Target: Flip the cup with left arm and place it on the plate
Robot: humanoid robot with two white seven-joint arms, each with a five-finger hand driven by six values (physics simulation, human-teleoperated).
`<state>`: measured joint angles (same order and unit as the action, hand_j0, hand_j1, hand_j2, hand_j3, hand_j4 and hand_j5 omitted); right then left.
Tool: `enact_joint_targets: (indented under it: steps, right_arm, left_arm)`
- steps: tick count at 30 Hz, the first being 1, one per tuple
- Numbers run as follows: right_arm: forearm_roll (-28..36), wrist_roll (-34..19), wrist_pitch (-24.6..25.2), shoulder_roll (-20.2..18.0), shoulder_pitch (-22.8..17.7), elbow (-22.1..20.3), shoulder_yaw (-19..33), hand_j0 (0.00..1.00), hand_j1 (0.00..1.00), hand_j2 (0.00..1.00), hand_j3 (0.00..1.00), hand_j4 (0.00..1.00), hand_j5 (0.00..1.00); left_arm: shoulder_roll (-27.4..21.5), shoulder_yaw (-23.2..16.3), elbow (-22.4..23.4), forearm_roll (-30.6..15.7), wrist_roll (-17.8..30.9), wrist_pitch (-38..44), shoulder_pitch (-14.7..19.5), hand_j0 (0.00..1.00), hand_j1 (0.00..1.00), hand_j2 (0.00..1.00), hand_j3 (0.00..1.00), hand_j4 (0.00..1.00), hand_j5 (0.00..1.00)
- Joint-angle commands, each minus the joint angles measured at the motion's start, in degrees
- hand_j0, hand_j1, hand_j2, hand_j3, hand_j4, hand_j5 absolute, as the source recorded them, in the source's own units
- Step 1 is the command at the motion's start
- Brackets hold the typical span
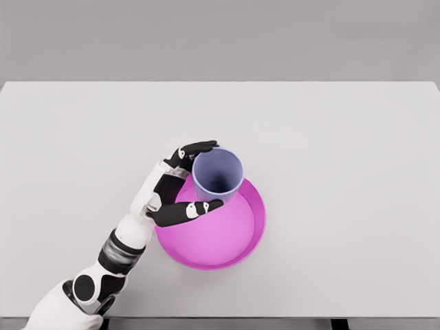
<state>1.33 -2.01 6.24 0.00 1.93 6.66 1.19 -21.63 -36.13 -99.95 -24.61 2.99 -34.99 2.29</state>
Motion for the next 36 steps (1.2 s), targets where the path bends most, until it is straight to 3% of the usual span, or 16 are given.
enact_joint_targets:
  steps: [1,5,11,16,21,23,26,28,29,30,32,34,36]
  right_arm:
    - [-0.01,-0.01,0.00,0.00,0.00,0.02,-0.05,1.00,1.00,1.00,1.00,1.00,1.00]
    - [-0.01,-0.01,0.00,0.00,0.00,0.02,-0.05,1.00,1.00,1.00,1.00,1.00,1.00]
    - [-0.01,-0.01,0.00,0.00,0.00,0.02,-0.05,1.00,1.00,1.00,1.00,1.00,1.00]
    - [-0.01,-0.01,0.00,0.00,0.00,0.02,-0.05,1.00,1.00,1.00,1.00,1.00,1.00]
    - [-0.01,-0.01,0.00,0.00,0.00,0.02,-0.05,1.00,1.00,1.00,1.00,1.00,1.00]
    - [-0.01,-0.01,0.00,0.00,0.00,0.02,-0.05,1.00,1.00,1.00,1.00,1.00,1.00]
    - [-0.01,-0.01,0.00,0.00,0.00,0.02,-0.05,1.00,1.00,1.00,1.00,1.00,1.00]
    - [-0.01,-0.01,0.00,0.00,0.00,0.02,0.04,1.00,1.00,1.00,1.00,1.00,1.00]
    - [-0.01,-0.01,0.00,0.00,0.00,0.02,-0.05,1.00,1.00,1.00,1.00,1.00,1.00]
    - [-0.01,-0.01,0.00,0.00,0.00,0.02,0.04,1.00,1.00,1.00,1.00,1.00,1.00]
    - [-0.01,-0.01,0.00,0.00,0.00,0.02,0.04,1.00,1.00,1.00,1.00,1.00,1.00]
    - [-0.01,-0.01,0.00,0.00,0.00,0.02,-0.05,1.00,1.00,1.00,1.00,1.00,1.00]
    - [-0.01,-0.01,0.00,0.00,0.00,0.02,-0.05,1.00,1.00,1.00,1.00,1.00,1.00]
  left_arm:
    - [-0.17,0.01,-0.07,-0.09,0.00,-0.01,0.09,0.83,0.83,0.83,0.83,0.83,0.83]
    - [-0.26,0.10,-0.15,-0.18,0.00,-0.01,0.00,0.85,0.85,0.85,0.85,0.85,0.85]
    - [-0.35,0.01,-0.15,-0.18,-0.09,-0.01,-0.09,0.97,0.97,0.97,0.97,0.97,0.97]
    - [-0.35,0.01,-0.24,-0.27,-0.09,-0.01,-0.18,0.99,0.99,0.99,0.99,0.99,0.99]
    - [-0.96,0.71,-1.12,-4.66,-0.53,-0.01,0.61,0.99,0.99,0.99,0.99,0.99,0.99]
    - [-3.68,1.42,-1.12,-6.15,-3.16,-0.01,1.76,1.00,1.00,1.00,1.00,1.00,1.00]
    - [-9.22,1.24,-1.12,-7.39,-5.27,-0.01,4.22,1.00,1.00,1.00,1.00,1.00,1.00]
    - [-18.00,-0.07,-1.03,-6.69,-4.66,-0.01,8.87,1.00,1.00,1.00,1.00,1.00,1.00]
    - [-20.90,-1.39,-0.77,-4.85,-4.57,-0.01,11.24,1.00,1.00,1.00,1.00,1.00,1.00]
    - [-25.65,-3.76,-0.33,0.77,-4.57,-0.01,15.55,1.00,1.00,1.00,1.00,1.00,1.00]
    - [-29.44,-6.40,2.83,5.80,-3.52,-0.01,20.74,1.00,1.00,1.00,1.00,1.00,1.00]
    - [-31.90,-7.63,5.21,6.24,5.88,-0.01,23.20,1.00,1.00,1.00,1.00,1.00,1.00]
    - [-33.13,-7.63,5.82,6.32,12.30,-0.01,24.78,1.00,1.00,1.00,1.00,1.00,1.00]
